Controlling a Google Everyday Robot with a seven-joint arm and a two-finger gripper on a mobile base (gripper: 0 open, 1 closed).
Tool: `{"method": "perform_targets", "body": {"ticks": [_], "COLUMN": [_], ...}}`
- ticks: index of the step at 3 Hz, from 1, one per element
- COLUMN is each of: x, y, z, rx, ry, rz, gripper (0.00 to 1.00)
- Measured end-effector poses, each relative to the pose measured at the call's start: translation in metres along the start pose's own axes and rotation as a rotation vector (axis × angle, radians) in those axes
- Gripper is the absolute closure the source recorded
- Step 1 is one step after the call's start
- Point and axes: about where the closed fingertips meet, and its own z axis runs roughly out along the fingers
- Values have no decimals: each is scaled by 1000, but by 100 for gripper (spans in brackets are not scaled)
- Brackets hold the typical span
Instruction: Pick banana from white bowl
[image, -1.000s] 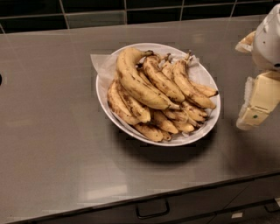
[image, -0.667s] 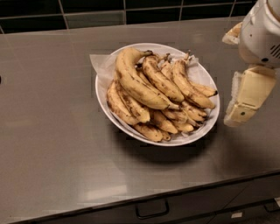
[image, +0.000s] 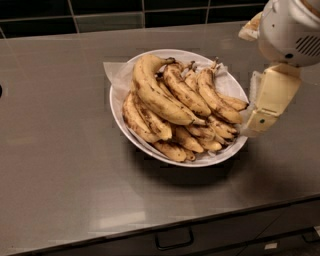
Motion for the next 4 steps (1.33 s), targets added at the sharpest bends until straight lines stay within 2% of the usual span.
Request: {"method": "perform_targets", "body": {"ticks": [1, 2, 3, 4], "x": [-12, -48, -86, -104], "y": [4, 11, 25, 31], "z": [-2, -5, -10, -4], "rx": [-12, -54, -76, -76], "ry": [-27, -111, -240, -299], "rz": [-19, -48, -12, 69], "gripper": [0, 0, 0, 0]}}
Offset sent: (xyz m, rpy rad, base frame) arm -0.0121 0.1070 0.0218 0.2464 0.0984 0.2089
